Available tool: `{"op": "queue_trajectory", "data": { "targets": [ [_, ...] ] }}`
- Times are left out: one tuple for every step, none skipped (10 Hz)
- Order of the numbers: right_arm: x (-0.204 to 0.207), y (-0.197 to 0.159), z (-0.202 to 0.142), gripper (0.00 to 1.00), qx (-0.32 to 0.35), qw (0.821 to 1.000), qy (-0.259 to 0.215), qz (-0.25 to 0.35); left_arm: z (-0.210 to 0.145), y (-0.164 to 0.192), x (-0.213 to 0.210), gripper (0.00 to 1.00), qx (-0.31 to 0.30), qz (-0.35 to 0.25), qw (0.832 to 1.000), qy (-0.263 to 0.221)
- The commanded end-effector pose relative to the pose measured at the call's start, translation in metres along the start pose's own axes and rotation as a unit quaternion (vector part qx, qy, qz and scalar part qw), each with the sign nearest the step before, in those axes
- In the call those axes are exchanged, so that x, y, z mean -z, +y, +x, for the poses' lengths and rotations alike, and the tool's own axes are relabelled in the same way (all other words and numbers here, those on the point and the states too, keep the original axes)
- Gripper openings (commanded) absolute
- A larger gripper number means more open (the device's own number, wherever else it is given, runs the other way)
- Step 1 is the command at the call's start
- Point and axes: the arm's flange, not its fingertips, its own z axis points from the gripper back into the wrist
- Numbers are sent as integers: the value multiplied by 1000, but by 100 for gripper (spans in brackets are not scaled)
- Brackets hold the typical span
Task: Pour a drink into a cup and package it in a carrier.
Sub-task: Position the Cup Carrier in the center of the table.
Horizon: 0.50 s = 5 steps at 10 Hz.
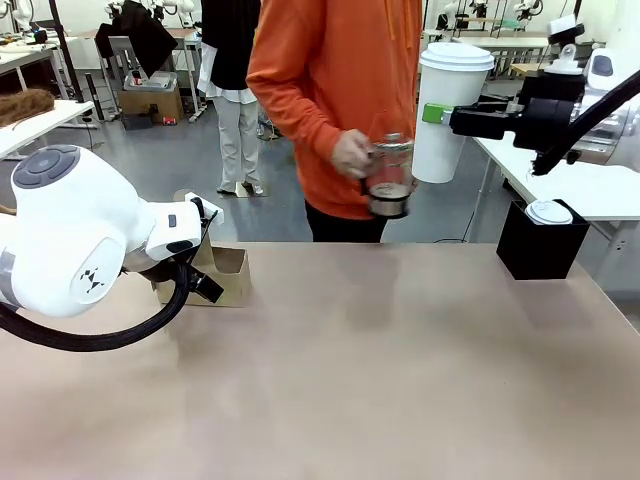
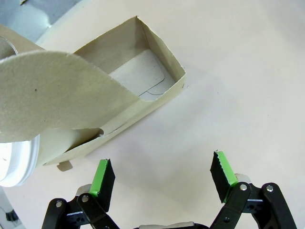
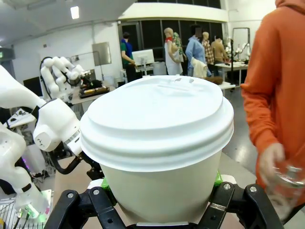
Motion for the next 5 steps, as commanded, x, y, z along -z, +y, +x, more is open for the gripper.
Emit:
{"op": "queue_trajectory", "data": {
  "targets": [
    [2,-1,4,80,-1,1000,-6,2,0,0,0,100,0,0,1000,0],
    [2,-1,4,80,-1,1000,-6,2,0,0,0,100,0,0,1000,0],
    [2,-1,4,80,-1,1000,-6,2,0,0,0,100,0,0,1000,0],
    [2,-1,4,80,-1,1000,-6,2,6,5,-15,100,-17,29,999,9],
    [2,-1,4,80,-1,1000,-6,2,14,8,-32,100,-38,28,999,7]
  ]
}}
